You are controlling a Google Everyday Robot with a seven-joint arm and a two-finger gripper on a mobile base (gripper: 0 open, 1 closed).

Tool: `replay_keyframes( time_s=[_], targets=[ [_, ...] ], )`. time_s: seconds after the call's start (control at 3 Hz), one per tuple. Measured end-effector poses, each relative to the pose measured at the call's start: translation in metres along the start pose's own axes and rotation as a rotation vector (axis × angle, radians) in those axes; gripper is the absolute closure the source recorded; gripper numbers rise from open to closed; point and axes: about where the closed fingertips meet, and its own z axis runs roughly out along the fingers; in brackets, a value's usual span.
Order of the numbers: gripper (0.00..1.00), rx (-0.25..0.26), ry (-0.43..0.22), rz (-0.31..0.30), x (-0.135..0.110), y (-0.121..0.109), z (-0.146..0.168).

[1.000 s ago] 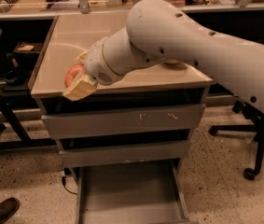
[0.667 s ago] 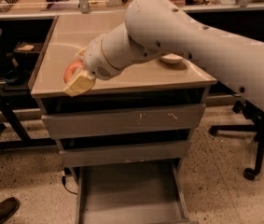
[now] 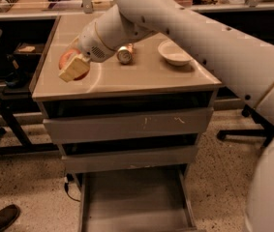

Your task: Pick apple from bottom drawer and place on counter

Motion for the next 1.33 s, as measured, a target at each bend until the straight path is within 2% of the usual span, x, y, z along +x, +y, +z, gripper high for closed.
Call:
replay_keyframes(
  time_s=[0.67,1.33],
  targets=[
    [1.00,-0.082,0.012,0.035,0.007,-0.040,0.033],
    [1.00,-0.159,0.018,0.086,0.026,-0.064,0.059]
  ],
)
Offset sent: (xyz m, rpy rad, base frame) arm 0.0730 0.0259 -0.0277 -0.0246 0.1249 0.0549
